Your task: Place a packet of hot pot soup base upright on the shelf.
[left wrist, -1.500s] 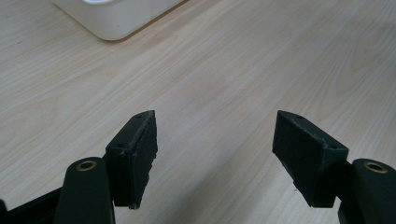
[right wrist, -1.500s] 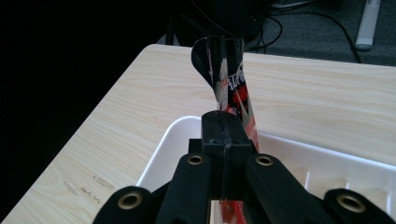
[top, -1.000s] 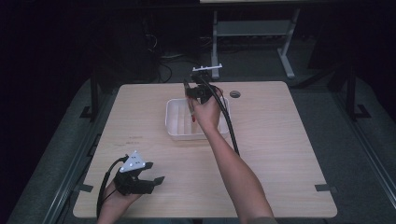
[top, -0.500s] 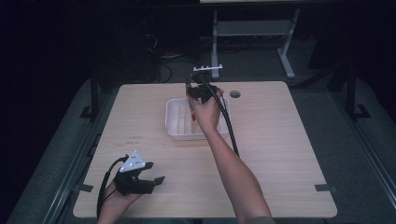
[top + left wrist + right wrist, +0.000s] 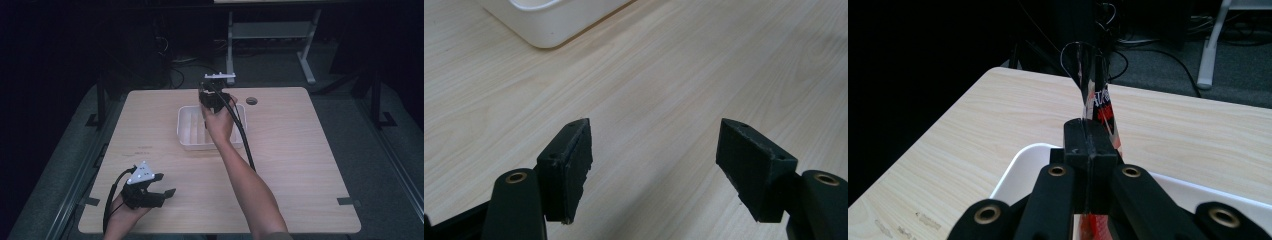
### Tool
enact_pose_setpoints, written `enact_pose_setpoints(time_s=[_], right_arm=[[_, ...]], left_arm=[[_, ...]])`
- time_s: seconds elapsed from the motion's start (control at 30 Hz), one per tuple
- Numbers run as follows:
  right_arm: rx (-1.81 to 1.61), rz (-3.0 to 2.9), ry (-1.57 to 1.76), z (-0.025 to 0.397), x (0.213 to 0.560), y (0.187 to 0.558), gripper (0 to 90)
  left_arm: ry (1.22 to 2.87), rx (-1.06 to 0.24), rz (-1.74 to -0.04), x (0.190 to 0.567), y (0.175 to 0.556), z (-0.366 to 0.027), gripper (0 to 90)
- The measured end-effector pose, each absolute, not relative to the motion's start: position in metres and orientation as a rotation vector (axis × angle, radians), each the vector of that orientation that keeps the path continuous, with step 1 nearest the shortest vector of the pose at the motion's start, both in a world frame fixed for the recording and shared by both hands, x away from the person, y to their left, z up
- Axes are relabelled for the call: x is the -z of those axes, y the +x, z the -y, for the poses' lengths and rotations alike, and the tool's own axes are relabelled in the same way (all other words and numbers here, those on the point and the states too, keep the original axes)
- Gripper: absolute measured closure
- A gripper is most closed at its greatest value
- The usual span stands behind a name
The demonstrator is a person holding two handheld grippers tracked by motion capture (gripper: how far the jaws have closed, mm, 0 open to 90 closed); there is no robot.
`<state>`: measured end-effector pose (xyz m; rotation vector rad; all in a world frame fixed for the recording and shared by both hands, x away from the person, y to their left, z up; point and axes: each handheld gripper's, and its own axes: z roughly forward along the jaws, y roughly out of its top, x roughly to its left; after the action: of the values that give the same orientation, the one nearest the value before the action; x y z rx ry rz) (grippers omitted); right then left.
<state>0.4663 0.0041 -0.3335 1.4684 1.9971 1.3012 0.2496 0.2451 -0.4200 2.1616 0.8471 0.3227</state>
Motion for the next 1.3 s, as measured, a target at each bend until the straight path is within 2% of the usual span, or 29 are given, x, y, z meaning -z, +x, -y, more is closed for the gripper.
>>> enact_pose_setpoints(time_s=[1.3], right_arm=[[-1.256,-2.165,1.438,0.017,0.362,0.437,87.4]], left_arm=[[2.162,-0.323,-0.852,0.421,0.250,-0.245,30.1]])
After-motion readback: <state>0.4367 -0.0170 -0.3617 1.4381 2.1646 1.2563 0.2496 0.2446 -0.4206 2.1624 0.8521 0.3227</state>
